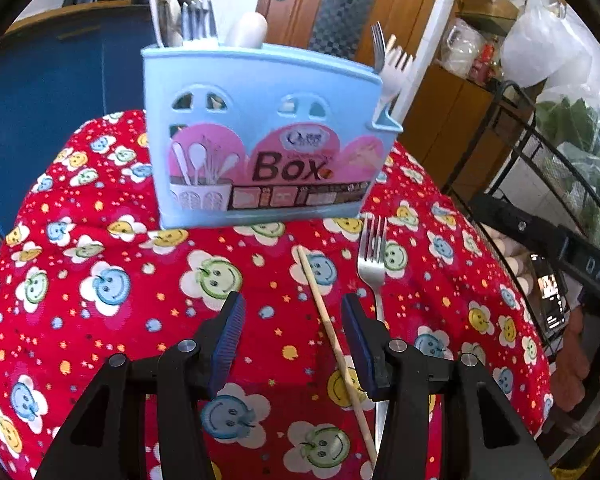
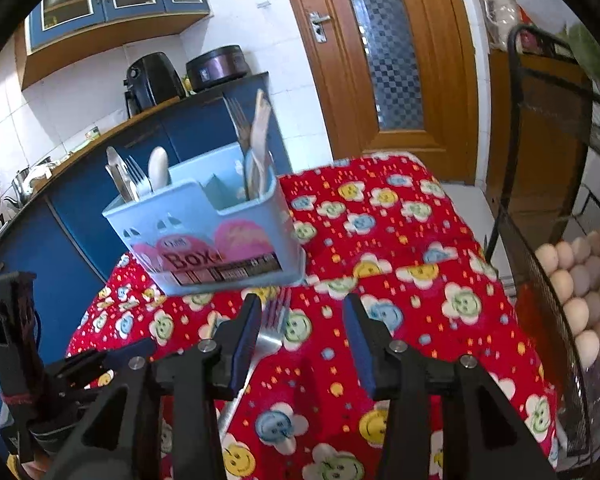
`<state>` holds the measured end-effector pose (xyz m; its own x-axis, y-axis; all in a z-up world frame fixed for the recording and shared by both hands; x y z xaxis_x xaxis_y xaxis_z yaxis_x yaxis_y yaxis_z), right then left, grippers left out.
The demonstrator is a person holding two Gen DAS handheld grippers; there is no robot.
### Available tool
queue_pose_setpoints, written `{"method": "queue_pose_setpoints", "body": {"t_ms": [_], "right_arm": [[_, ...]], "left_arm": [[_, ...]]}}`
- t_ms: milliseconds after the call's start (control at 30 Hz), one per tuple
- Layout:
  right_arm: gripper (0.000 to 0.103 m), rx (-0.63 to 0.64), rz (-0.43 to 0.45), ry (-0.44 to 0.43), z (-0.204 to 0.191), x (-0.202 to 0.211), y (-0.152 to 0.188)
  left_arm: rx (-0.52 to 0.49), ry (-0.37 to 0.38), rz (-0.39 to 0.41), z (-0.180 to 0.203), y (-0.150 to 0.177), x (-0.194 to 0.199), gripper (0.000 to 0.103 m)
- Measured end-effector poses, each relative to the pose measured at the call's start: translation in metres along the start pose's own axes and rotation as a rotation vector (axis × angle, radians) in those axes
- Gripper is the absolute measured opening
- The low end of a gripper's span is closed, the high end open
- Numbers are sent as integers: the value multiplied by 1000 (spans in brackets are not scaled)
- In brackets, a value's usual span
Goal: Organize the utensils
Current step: 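Grasp a wooden chopstick with the left tool while the right tool grasps a silver fork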
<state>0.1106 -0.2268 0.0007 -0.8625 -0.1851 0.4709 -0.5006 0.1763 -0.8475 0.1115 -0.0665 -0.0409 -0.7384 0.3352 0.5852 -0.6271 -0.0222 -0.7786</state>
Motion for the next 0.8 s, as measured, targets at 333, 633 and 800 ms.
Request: {"method": "queue_pose_setpoints", "body": {"t_ms": [333, 633, 800], "right_arm": [[46, -44, -43, 2, 17, -3, 22], [46, -71, -61, -41, 24, -5, 28], [46, -105, -68, -50, 32, -4, 29]], "left_arm": [[-46, -28, -67, 11, 10, -20, 51], [-73, -63, -122, 20, 16, -36, 44], [-92, -79, -139, 25, 15, -43, 21]]}}
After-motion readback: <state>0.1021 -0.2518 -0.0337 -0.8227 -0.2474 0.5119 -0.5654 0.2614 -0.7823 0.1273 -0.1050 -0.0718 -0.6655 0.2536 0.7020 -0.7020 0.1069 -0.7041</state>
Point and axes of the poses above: each gripper's, at about its wrist camera, not at the fingertips, and x roughly against the way its jaws point, z to its right, y to its underside, the point moved 7 cm from there along -x, roughly the way its jaws point, and after that the axes turned 11 degrees about z, right-handed, at the moved point
